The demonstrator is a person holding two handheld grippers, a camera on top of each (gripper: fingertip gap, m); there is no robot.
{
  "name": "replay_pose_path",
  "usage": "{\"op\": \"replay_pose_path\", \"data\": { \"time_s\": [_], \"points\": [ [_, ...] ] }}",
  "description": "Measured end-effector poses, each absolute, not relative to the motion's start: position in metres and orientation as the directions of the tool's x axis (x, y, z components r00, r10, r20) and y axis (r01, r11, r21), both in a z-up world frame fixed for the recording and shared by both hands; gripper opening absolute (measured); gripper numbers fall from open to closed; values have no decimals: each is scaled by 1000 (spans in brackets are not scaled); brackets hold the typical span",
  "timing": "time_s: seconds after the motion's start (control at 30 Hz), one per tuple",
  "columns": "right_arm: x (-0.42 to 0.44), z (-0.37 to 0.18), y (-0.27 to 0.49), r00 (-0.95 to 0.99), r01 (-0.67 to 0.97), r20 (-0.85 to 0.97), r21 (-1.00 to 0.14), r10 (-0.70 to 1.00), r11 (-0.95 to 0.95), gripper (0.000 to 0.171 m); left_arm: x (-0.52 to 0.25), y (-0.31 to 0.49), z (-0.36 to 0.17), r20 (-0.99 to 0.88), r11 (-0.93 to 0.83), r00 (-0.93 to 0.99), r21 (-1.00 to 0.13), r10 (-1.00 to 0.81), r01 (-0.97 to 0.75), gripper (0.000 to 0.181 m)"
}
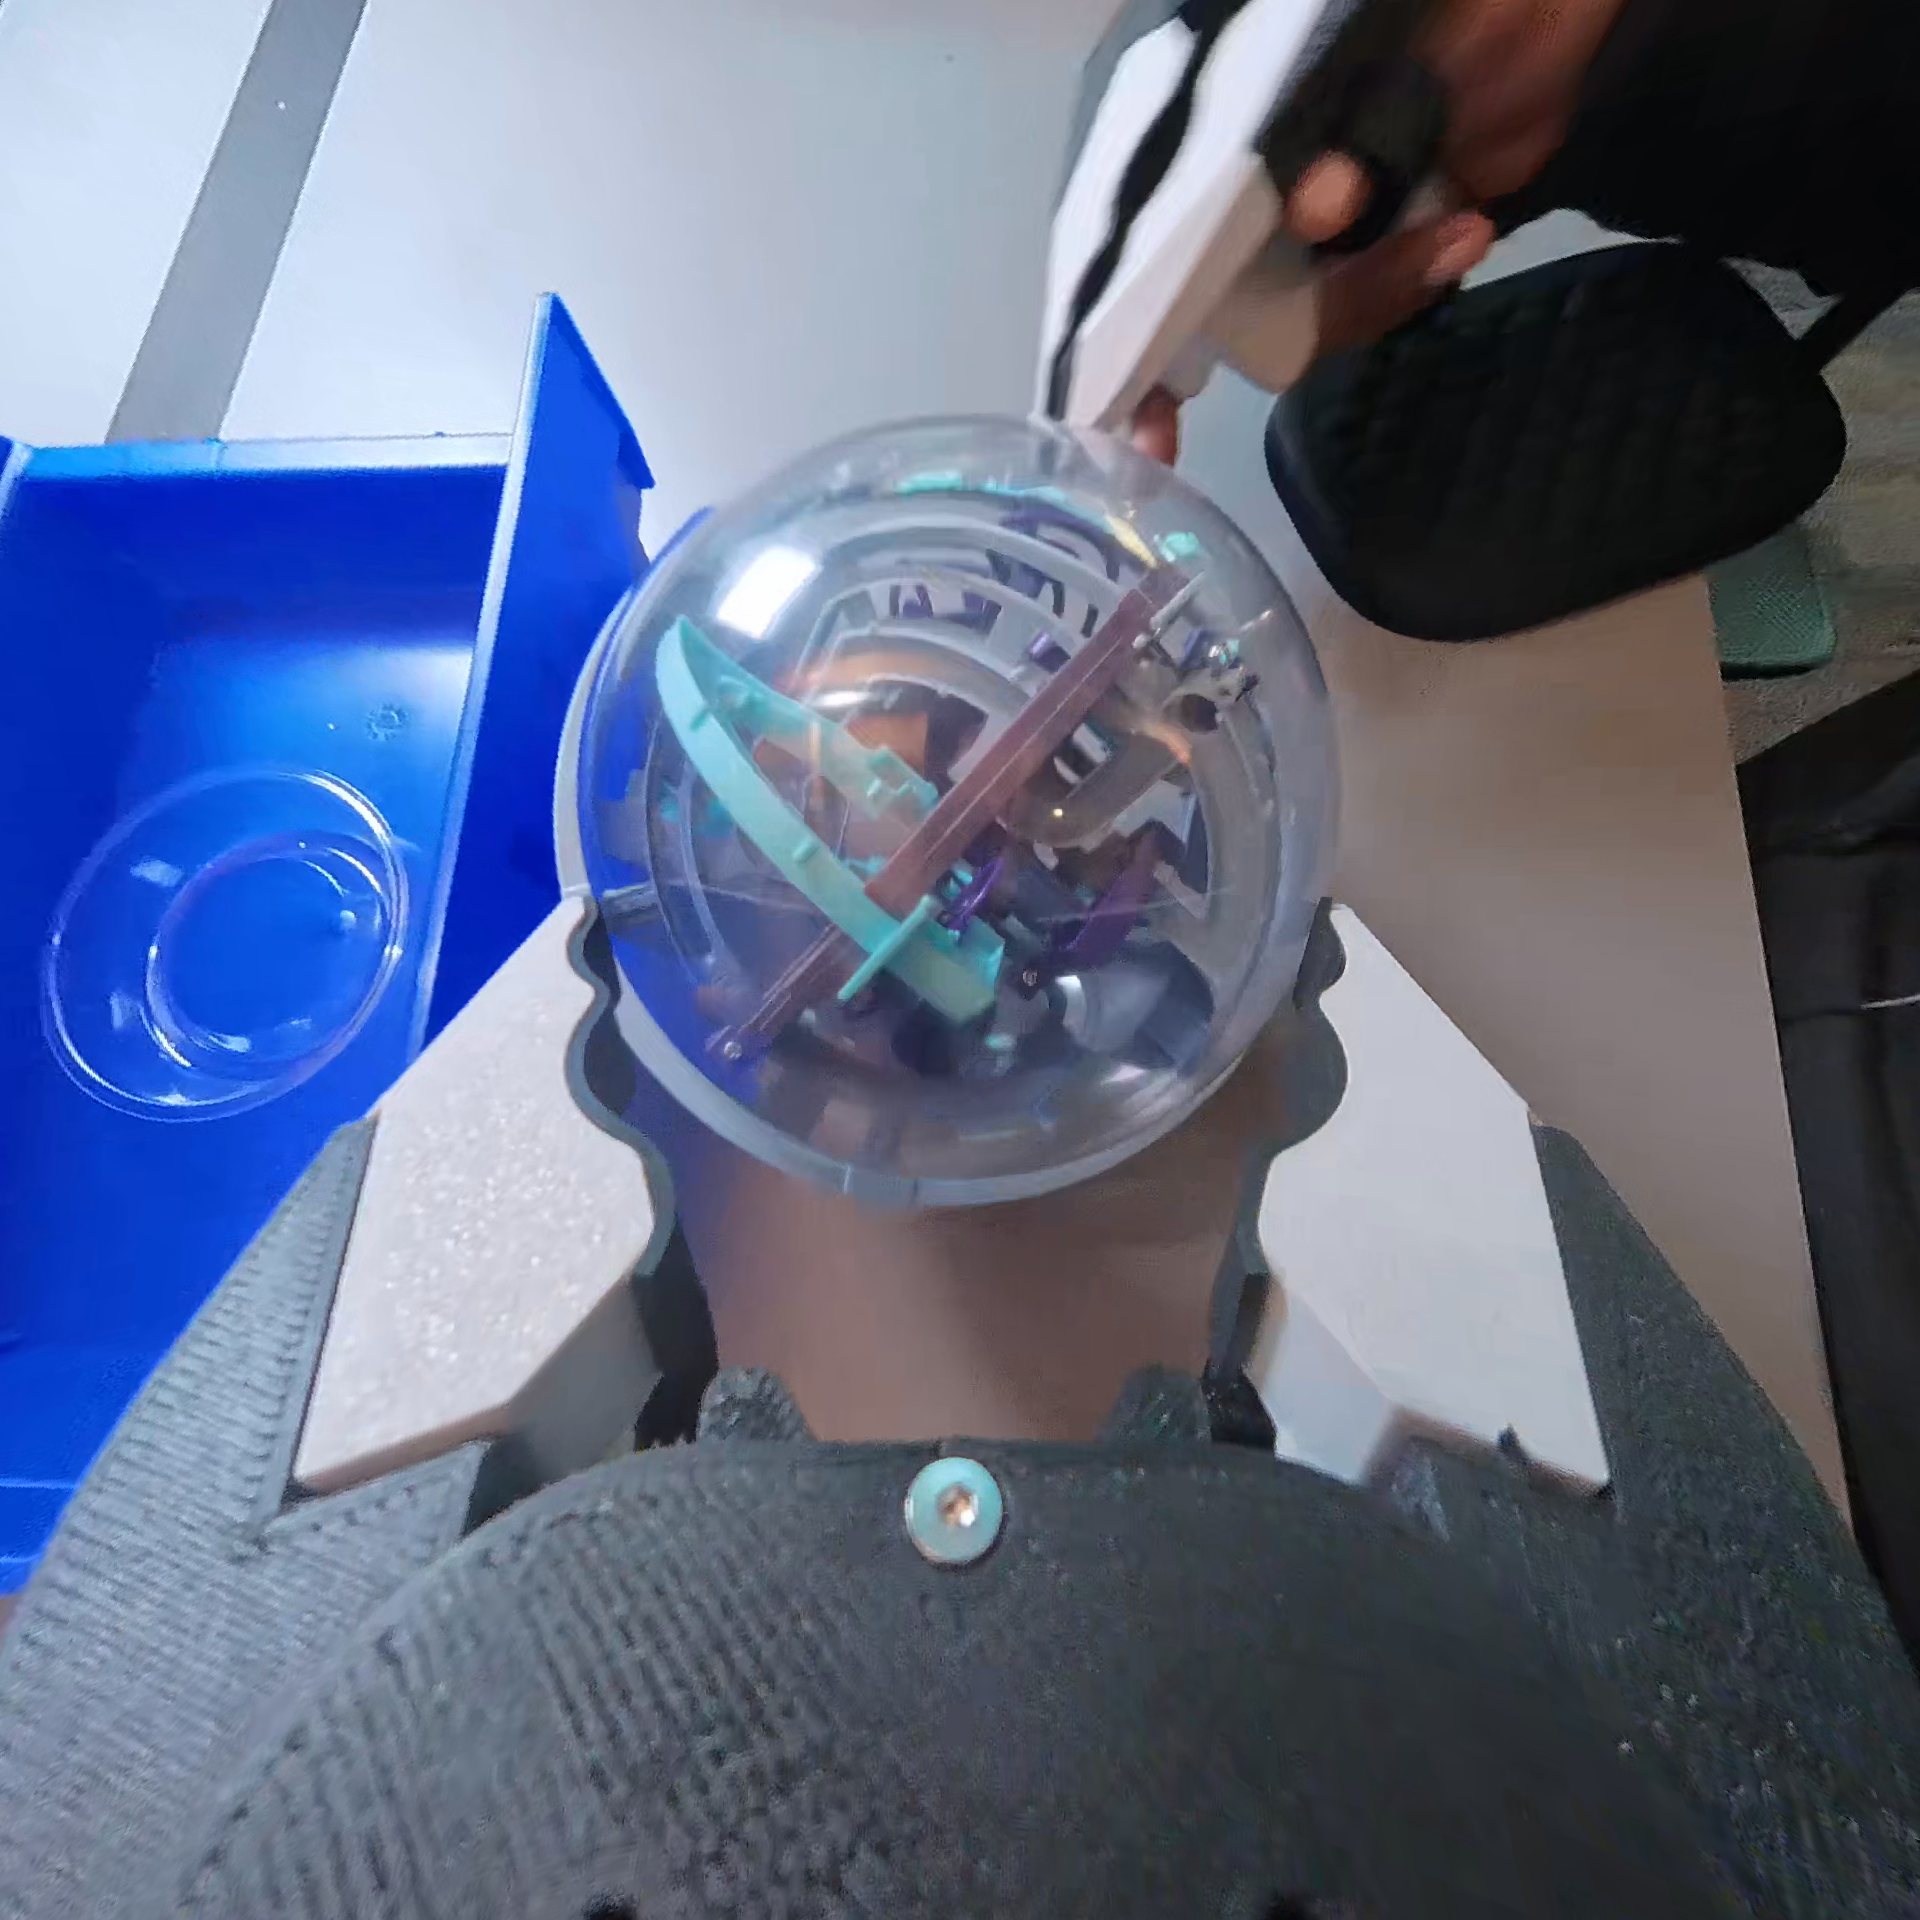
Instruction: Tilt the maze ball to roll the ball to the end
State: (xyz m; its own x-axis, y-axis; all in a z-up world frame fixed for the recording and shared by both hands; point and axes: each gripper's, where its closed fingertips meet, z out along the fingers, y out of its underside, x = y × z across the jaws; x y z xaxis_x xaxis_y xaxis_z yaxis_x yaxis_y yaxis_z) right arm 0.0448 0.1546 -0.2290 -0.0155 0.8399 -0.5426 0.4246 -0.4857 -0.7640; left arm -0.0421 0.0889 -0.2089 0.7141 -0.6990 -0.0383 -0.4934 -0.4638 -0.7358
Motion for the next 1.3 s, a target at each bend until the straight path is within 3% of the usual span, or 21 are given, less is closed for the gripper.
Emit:
{"op": "replay_pose_path", "data": {
  "time_s": [0.1,0.27,0.63,0.8,0.93,1.3],
  "points": [
    [69,-241,150,137,487,-262,-822,955,-295,0,-40,94,-211,-23,-470,738,-758,-675,-453,127],
    [83,-277,116,185,630,-84,-755,979,-184,0,-32,107,-201,25,-469,757,-799,-653,-377,120],
    [67,-290,112,219,594,-149,-763,964,-253,0,-10,137,-190,17,-459,738,-793,-675,-401,116],
    [70,-287,114,216,566,-203,-771,955,-292,9,-4,146,-189,21,-458,729,-791,-684,-406,117],
    [71,-290,116,233,572,-203,-763,951,-302,0,-3,149,-188,33,-457,725,-796,-688,-396,117],
    [69,-298,115,227,619,-161,-737,960,-270,0,-4,144,-188,6,-401,695,-820,-719,-407,116]
  ]
}}
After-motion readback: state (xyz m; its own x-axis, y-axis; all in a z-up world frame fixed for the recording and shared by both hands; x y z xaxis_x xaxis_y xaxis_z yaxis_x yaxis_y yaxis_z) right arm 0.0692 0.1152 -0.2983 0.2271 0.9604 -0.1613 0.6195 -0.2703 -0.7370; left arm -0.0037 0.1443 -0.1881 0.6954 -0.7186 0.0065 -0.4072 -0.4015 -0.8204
